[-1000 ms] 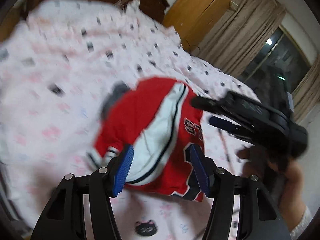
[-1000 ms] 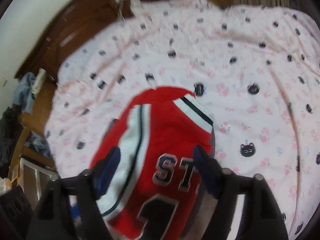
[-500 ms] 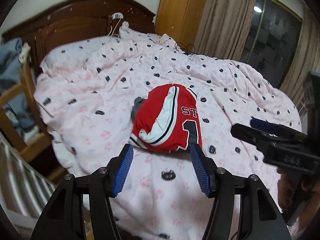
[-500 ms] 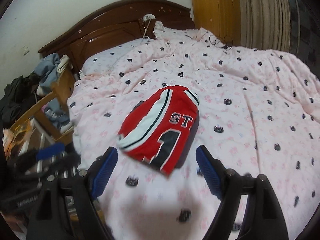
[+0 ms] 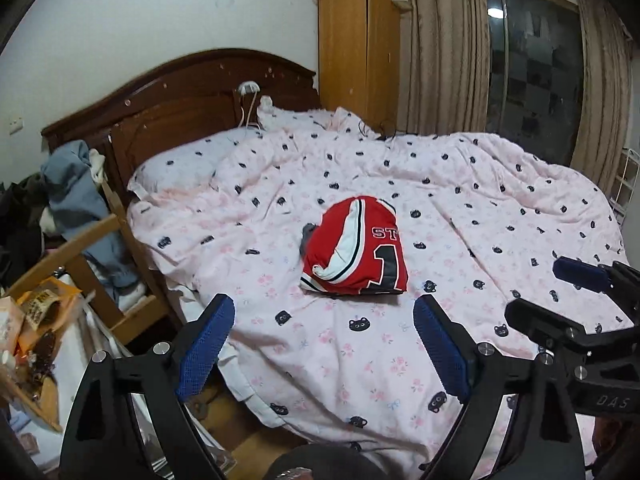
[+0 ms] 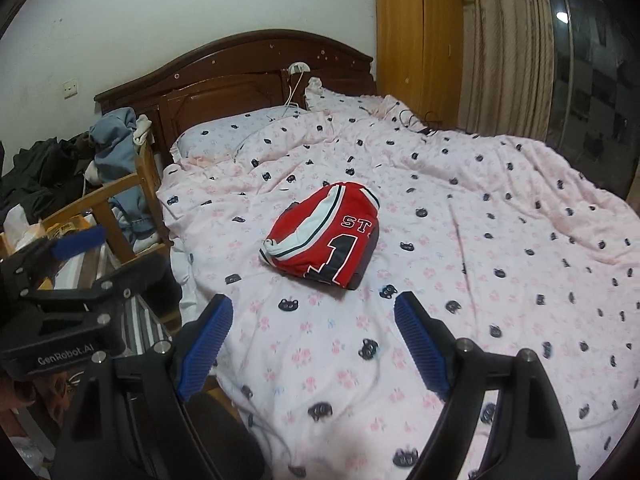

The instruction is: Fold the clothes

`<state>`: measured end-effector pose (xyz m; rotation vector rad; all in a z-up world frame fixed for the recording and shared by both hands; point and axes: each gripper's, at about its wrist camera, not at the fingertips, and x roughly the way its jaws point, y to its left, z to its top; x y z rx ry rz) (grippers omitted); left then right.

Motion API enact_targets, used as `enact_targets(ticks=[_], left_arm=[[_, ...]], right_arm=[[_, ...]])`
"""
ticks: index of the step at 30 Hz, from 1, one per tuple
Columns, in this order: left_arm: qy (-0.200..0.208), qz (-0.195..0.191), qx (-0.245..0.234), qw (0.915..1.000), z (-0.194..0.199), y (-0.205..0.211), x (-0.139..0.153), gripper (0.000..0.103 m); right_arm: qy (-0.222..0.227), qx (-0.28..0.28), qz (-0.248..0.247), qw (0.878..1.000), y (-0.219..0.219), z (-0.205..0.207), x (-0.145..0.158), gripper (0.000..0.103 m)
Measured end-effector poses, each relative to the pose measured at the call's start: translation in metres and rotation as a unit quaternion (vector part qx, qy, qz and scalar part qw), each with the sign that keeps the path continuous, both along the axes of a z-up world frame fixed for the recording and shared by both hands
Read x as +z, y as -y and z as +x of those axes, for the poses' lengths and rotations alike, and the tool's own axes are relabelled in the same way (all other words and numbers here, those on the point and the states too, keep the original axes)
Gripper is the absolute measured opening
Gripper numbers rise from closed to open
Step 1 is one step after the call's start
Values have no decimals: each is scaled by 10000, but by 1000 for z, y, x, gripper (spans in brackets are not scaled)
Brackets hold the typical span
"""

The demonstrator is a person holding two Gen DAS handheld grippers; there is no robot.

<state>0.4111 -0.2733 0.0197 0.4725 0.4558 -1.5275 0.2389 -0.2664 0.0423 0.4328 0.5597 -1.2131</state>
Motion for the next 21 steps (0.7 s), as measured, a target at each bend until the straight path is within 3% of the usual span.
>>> enact_targets(ticks=[6,8,21], left_arm=[[173,-82,13,9998,-4,-21,11,89],[172,-64,-19,9998,-6,-25,11,102],[196,-49,55,9998,-10,-42,19,102]], right_arm=[[-10,48,-133,9999,-39,-2,14,87],[24,60,-154,9999,-45,-3,18,87],[15,41,-142,9999,-67,-11,25,87]])
